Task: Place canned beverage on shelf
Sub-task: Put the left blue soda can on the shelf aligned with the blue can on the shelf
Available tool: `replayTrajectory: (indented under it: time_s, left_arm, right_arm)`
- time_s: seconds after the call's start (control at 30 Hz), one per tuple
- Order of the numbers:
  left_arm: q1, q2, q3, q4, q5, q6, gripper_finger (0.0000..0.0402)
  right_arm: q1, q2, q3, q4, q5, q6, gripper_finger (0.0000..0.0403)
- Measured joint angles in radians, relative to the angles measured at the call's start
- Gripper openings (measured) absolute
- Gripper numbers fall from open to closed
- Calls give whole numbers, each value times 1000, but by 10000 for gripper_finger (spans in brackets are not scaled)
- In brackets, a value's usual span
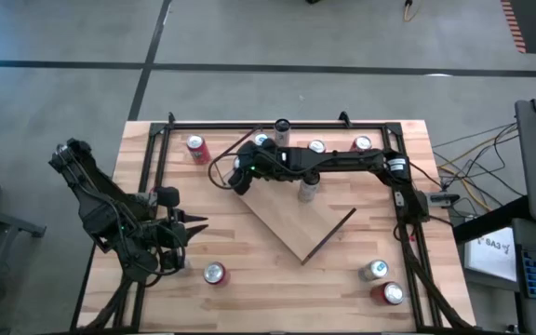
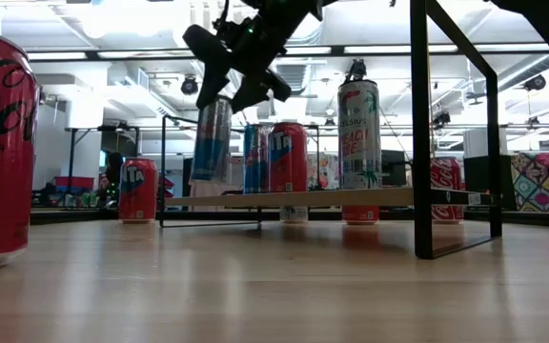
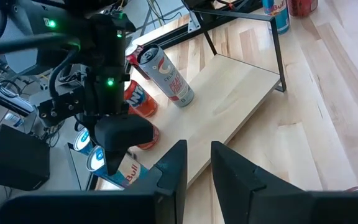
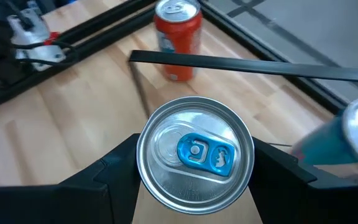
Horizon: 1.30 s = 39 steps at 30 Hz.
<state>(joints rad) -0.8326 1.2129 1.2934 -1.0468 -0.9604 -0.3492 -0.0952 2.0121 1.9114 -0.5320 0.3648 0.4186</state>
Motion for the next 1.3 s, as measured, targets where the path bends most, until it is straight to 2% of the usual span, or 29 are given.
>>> replayTrajectory:
  time_s: [0.33, 1.3]
  left_arm:
    - [0, 0, 0, -2, 0, 0, 57]
    - [0, 0, -38, -2, 0, -11, 57]
  right_arm:
    - [-10, 0, 0, -25, 55, 11, 231]
    - [-37, 0, 0, -84, 72, 108, 231]
